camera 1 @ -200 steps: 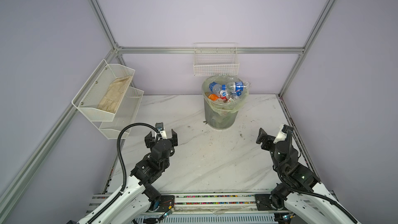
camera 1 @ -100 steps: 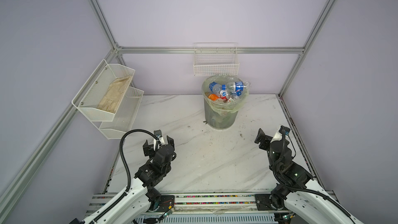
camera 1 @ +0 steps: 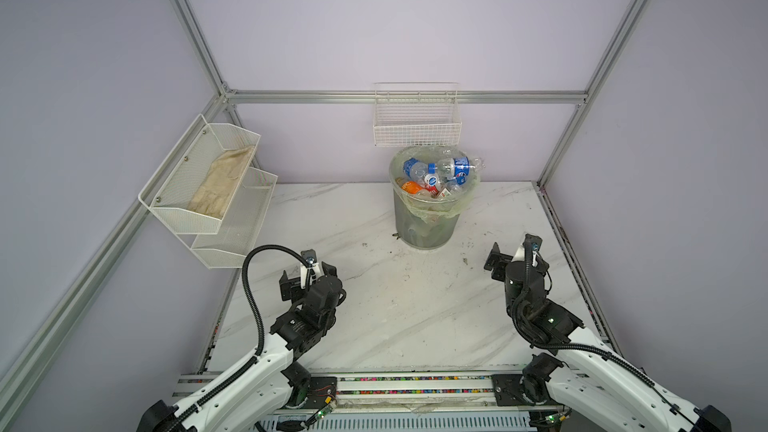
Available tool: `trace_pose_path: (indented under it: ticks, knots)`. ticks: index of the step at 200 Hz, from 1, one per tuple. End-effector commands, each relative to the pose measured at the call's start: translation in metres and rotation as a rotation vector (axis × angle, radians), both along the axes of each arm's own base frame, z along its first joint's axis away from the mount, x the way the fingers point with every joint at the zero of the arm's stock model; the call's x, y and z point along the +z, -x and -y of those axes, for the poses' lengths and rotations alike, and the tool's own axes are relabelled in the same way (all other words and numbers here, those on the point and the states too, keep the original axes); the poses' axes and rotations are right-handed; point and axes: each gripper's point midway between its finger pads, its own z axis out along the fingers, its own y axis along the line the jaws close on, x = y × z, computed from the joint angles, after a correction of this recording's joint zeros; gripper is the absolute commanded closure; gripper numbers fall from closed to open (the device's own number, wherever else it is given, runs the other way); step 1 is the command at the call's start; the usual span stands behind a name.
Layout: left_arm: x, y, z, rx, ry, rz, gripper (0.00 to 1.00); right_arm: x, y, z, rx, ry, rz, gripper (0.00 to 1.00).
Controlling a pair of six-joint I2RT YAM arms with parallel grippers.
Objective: Throw the plastic bottles in the bin
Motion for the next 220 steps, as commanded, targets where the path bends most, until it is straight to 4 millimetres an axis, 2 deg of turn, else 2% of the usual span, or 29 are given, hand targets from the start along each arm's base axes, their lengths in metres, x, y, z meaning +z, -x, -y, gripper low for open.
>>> trace_pose_path:
  ticks: [1,21,26,36,64,79,111,158,220]
  knots:
    - [0.007,-0.008,-0.005,0.036,0.005,0.037,0.00,-0.015,-0.004,0.006,-0.049,0.025,0.032,0.02]
    - [0.004,-0.014,-0.009,0.049,0.010,0.021,0.00,-0.054,-0.002,0.009,-0.068,0.036,0.011,0.03]
    - [0.004,-0.015,-0.010,0.053,0.012,0.018,0.00,-0.053,-0.003,0.010,-0.067,0.068,0.026,0.03]
    - [0.003,-0.018,-0.013,0.063,0.014,0.013,0.00,-0.056,-0.007,0.000,-0.016,0.054,0.001,0.02]
    - [0.005,-0.023,-0.020,0.097,0.003,0.030,0.00,-0.066,-0.015,-0.003,-0.041,0.080,-0.040,0.03]
    - [-0.002,-0.022,-0.027,0.134,-0.029,0.027,0.00,-0.070,-0.020,-0.004,-0.056,0.096,-0.061,0.03]
    - [-0.038,-0.013,-0.034,0.171,-0.040,-0.033,0.00,-0.073,-0.023,-0.003,-0.075,0.105,-0.075,0.03]
    - [-0.038,-0.012,-0.032,0.159,-0.034,-0.029,0.00,-0.069,-0.021,-0.002,-0.060,0.087,-0.057,0.03]
    - [-0.039,-0.017,-0.029,0.161,-0.047,-0.046,0.00,-0.064,-0.027,0.014,-0.111,0.045,-0.008,0.03]
